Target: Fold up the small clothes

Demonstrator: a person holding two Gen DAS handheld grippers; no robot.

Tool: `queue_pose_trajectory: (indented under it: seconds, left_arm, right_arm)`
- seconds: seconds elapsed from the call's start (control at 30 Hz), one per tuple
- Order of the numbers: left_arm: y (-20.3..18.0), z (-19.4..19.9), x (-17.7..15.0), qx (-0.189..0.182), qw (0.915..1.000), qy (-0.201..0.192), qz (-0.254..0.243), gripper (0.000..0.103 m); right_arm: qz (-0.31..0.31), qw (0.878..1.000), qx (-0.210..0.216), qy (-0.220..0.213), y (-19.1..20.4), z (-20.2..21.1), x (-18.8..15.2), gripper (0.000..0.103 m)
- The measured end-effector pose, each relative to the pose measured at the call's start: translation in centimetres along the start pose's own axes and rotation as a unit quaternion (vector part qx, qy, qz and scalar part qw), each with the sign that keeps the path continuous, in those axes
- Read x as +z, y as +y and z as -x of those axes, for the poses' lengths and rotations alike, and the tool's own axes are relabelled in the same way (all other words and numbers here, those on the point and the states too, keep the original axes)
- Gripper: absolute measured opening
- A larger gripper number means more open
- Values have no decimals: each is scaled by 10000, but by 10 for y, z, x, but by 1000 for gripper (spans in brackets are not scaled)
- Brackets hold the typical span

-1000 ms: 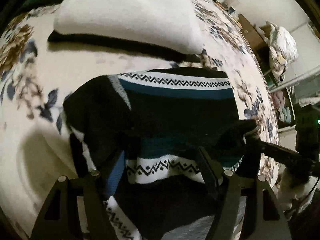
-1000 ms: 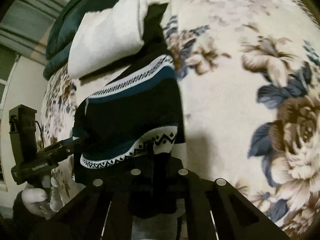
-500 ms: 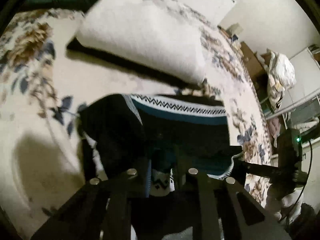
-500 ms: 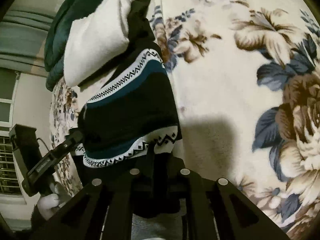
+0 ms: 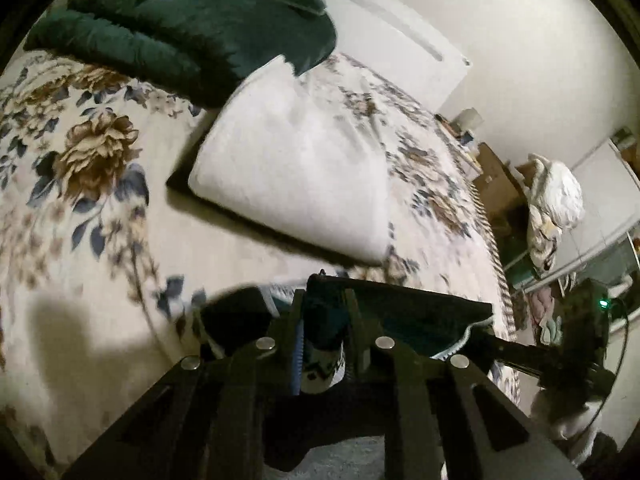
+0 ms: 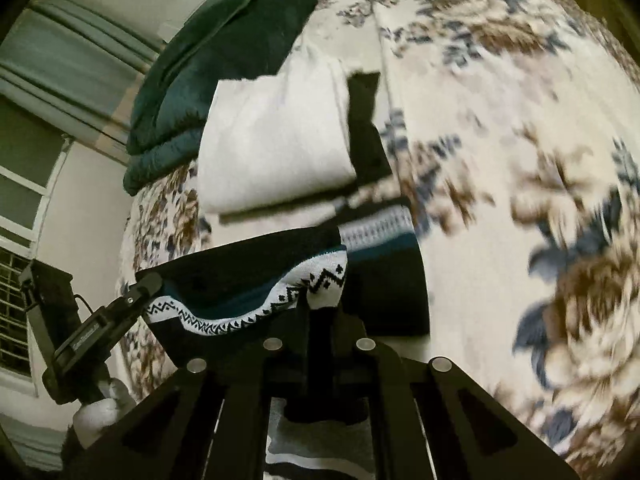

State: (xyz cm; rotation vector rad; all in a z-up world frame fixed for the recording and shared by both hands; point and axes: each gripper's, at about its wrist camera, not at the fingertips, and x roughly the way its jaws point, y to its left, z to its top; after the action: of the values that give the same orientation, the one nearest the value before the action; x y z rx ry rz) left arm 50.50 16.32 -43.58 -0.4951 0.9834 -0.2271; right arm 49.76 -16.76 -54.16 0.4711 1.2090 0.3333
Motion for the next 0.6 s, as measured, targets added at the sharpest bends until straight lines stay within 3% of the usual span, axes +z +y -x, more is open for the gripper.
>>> queue_pose_trajectory:
  seconds: [0.1, 0.23, 0.3, 0.33, 0.37, 0.4, 0.43, 0.53, 0.6]
  left_arm:
    - [25, -41, 22, 62, 9994, 314, 162, 15]
    - [58, -94, 32, 201, 9910, 1174, 605, 19]
    - [61, -88, 29, 228, 9910, 1169, 615, 31]
    - [62, -80, 27, 153, 9918, 1101, 626, 37]
    - [63, -70, 23, 86, 9928, 995, 663, 51]
    - [64, -60, 18, 78, 9937, 884, 691, 63]
    - [64, -50, 12, 41, 9947, 739, 719, 65]
    - [60, -53, 1, 7, 9948, 838, 575, 65]
    - [55, -68, 0, 71, 9943, 992, 396, 65]
  right_arm:
    - [78, 9995, -314, 29, 9, -30, 32, 7]
    - [-130, 9932, -816, 814, -6, -92, 59, 8]
    - [-147, 9888, -1120, 977, -13, -99, 60, 15]
    - [-124, 9880, -1278, 857, -15, -93, 60, 18]
    - [-98, 9882, -1342, 728, -15, -86, 59, 26]
    - [-106, 9887, -1359, 627, -16, -80, 56, 36]
    - [-183, 9904, -1276, 506, -17, -71, 52, 38]
    - [-250, 9956, -659, 619, -16, -72, 43, 39]
    - [-76, 9954, -516, 805, -8, -86, 43, 39]
